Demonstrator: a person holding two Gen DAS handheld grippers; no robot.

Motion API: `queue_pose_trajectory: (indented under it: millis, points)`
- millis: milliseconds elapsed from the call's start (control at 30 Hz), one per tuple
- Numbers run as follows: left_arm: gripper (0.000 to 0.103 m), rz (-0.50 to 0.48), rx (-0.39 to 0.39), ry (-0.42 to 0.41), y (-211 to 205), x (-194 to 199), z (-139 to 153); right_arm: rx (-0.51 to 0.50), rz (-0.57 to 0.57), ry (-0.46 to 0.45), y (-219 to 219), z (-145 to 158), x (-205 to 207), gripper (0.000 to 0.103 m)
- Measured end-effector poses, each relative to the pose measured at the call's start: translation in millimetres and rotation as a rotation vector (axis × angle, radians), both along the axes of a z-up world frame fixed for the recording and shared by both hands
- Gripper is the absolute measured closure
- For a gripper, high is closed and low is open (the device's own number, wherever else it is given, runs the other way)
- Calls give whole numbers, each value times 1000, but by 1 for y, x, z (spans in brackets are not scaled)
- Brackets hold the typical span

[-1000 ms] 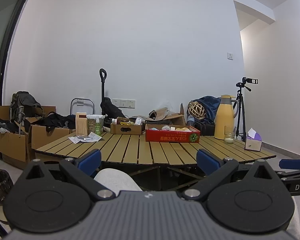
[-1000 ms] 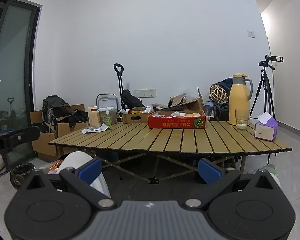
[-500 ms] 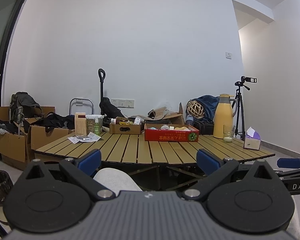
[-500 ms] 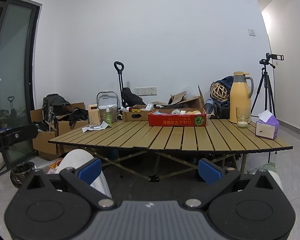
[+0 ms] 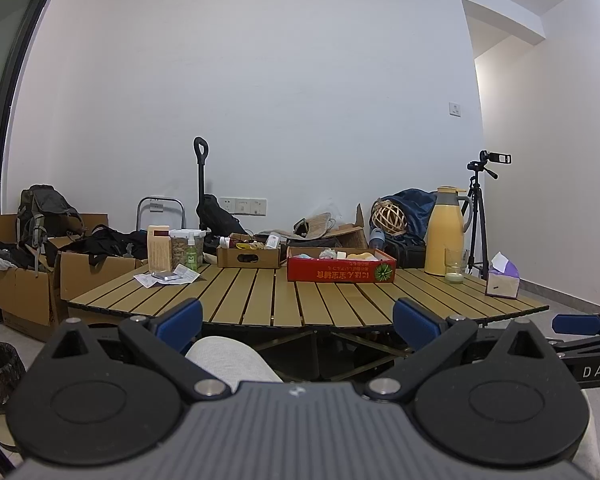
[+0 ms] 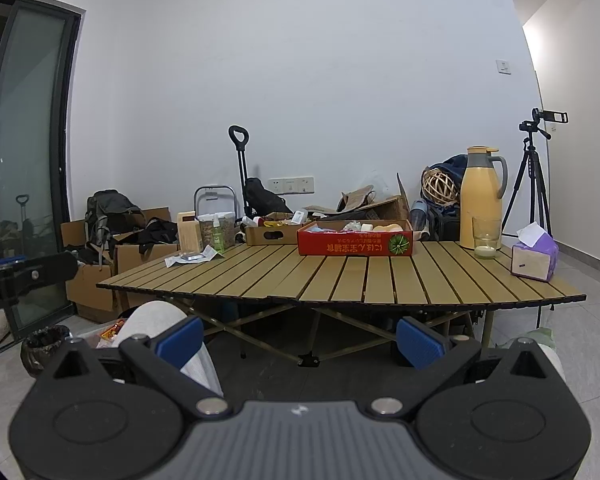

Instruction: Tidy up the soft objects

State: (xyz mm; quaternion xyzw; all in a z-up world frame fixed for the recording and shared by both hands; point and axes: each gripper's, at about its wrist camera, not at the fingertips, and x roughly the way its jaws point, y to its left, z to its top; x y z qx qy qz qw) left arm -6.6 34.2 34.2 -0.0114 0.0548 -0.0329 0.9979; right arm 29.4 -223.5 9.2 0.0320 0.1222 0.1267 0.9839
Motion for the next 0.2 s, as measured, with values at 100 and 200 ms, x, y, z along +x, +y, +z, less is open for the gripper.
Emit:
queue_pose_trajectory:
  millis: [100,200]
  points:
    - [0,-3,0,-1,0,1,1,0,-2,-2,0,0,0,0]
    - [0,-14,10,0,-1,0,1,1,-2,-10,0,1,-2,0]
